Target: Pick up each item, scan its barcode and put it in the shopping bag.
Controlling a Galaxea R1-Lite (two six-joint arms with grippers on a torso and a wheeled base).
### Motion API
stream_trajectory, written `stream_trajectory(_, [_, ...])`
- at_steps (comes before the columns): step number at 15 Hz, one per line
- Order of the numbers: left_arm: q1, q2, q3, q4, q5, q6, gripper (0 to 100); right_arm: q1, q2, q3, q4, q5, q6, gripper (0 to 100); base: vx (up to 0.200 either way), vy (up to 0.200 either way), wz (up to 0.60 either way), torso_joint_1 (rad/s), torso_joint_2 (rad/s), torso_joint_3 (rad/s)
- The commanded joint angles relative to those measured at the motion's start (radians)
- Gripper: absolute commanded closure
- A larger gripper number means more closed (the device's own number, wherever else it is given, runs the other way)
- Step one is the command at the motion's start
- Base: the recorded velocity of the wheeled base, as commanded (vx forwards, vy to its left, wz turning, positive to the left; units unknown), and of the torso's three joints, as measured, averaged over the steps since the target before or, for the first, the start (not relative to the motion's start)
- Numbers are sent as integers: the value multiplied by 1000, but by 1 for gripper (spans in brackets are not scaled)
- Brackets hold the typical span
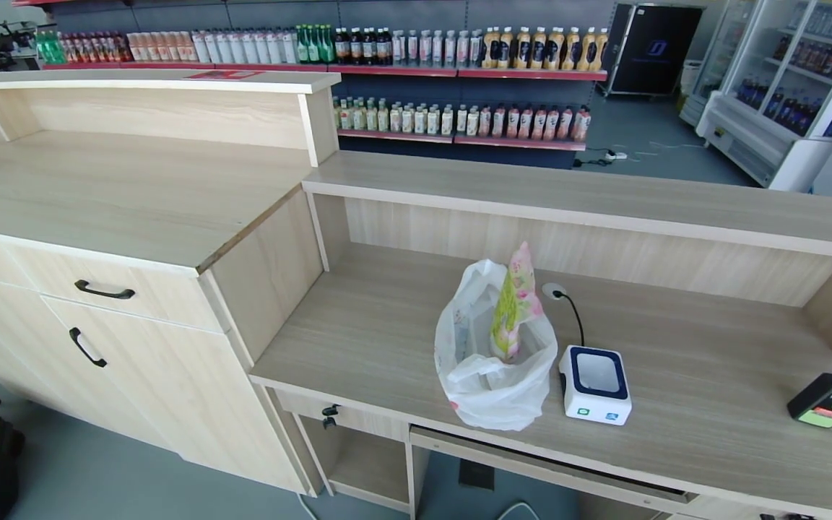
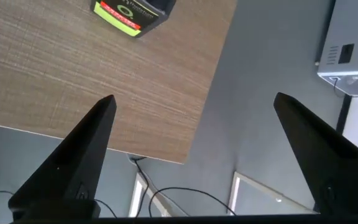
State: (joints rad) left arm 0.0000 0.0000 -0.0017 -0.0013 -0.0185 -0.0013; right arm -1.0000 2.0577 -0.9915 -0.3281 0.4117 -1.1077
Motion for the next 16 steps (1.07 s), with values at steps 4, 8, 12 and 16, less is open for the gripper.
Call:
stream_trajectory(4, [0, 0, 0, 0, 0, 0, 0, 0, 116, -107, 1, 38, 0, 0, 0, 0, 0, 0, 0, 0])
stream_trajectory(8, [0, 0, 0, 0, 0, 0, 0, 0, 180, -142, 3, 76, -6, 0, 0, 0, 0, 0, 0, 0])
stream_trajectory(12, [0, 0, 0, 0, 0, 0, 0, 0, 219, -182, 3, 118, -6, 0, 0, 0, 0, 0, 0, 0])
stream_trajectory(16, [0, 0, 0, 0, 0, 0, 0, 0, 251, -202, 0, 154, -8, 0, 0, 0, 0, 0, 0, 0])
